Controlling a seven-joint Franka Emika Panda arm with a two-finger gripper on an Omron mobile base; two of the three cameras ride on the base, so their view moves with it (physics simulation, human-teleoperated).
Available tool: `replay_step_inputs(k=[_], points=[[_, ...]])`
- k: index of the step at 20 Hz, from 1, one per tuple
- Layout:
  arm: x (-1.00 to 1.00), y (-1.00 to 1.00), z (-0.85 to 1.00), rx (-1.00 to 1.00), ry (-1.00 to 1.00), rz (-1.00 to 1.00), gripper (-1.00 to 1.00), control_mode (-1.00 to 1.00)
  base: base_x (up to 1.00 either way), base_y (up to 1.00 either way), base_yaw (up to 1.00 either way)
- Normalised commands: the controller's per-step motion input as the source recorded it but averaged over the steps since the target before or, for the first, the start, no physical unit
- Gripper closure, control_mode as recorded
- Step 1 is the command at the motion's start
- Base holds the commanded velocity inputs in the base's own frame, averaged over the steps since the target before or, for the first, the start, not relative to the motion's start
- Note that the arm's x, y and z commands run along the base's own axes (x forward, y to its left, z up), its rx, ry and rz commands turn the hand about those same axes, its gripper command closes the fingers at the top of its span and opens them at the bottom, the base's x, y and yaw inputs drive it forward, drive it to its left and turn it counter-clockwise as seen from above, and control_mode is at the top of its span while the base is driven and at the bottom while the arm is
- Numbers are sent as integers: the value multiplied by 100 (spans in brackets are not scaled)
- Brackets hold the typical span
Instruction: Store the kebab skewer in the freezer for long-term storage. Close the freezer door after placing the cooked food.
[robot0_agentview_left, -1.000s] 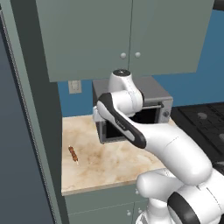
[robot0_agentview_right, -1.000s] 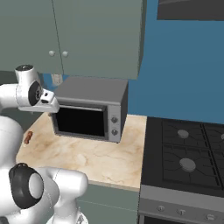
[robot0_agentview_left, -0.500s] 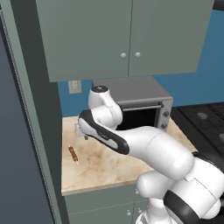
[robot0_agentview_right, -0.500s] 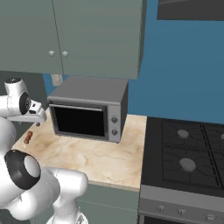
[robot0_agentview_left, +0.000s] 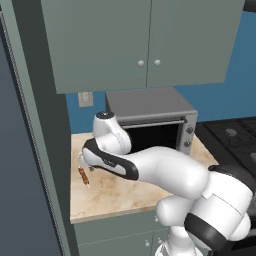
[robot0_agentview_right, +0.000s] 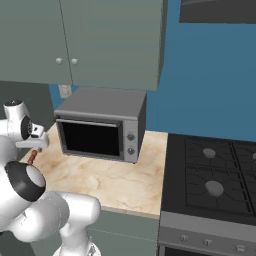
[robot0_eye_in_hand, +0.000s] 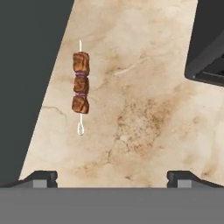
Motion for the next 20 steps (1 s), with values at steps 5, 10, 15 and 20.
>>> replay_step_inputs(k=[5,10,15,20], points=[[0,28,-44,-4,0,10,-100,-100,0,0,0],[3,6,-38,-3,0,9,-100,-100,0,0,0],[0,9,-26,-3,0,3,-100,-100,0,0,0],[0,16,-13,-3,0,0,-100,-100,0,0,0]])
